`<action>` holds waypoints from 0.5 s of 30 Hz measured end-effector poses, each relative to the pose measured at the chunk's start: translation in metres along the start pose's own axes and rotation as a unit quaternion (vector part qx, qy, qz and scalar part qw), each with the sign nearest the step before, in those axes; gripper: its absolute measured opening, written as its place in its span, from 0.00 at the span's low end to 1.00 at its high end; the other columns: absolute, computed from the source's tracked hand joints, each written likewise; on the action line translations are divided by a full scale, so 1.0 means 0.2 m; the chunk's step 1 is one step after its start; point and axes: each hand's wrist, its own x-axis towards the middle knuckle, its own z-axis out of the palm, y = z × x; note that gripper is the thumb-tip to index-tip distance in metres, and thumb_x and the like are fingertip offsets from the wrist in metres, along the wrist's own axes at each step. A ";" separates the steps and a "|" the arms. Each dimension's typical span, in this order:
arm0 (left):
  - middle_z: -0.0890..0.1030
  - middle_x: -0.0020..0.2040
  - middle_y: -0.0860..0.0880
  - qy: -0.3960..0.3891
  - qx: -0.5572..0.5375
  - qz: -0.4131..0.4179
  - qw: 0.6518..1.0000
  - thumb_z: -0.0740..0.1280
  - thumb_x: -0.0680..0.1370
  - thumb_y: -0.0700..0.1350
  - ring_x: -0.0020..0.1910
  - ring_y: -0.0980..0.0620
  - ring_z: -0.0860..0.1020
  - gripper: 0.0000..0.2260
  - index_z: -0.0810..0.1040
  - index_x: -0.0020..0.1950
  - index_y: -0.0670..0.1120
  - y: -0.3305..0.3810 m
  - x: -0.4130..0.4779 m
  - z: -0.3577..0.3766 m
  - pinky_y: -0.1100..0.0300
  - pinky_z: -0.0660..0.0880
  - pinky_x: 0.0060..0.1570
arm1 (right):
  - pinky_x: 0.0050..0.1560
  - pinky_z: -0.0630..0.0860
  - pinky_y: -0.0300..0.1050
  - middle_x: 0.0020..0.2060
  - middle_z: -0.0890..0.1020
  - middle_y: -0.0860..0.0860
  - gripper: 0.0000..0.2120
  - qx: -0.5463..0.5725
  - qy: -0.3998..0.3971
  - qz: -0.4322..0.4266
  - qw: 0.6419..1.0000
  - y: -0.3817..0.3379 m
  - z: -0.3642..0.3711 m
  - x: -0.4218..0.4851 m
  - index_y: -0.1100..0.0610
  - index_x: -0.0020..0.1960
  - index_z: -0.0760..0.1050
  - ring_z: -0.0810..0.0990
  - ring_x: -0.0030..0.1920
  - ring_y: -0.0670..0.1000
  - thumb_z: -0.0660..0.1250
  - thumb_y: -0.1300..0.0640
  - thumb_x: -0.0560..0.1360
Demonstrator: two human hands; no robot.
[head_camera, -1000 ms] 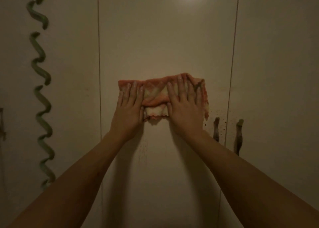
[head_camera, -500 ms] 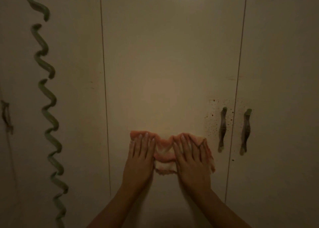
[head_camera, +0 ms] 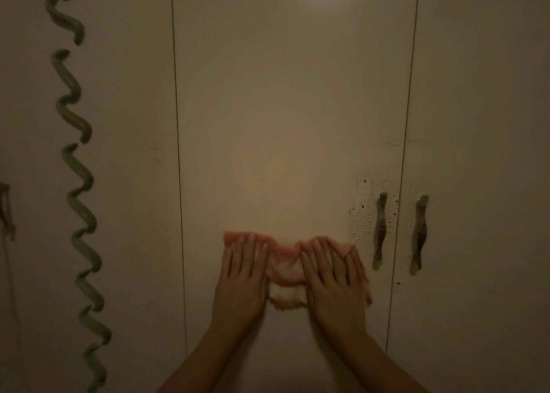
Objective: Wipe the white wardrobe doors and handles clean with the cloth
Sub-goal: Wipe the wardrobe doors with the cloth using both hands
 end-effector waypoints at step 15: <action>0.53 0.79 0.37 0.064 0.042 -0.034 0.996 0.48 0.78 0.51 0.78 0.39 0.49 0.29 0.51 0.79 0.41 -0.49 0.77 -0.58 0.44 0.49 0.76 | 0.76 0.45 0.58 0.79 0.59 0.55 0.28 0.026 0.100 0.023 0.994 -0.09 -0.30 1.10 0.52 0.80 0.58 0.58 0.78 0.58 0.58 0.46 0.82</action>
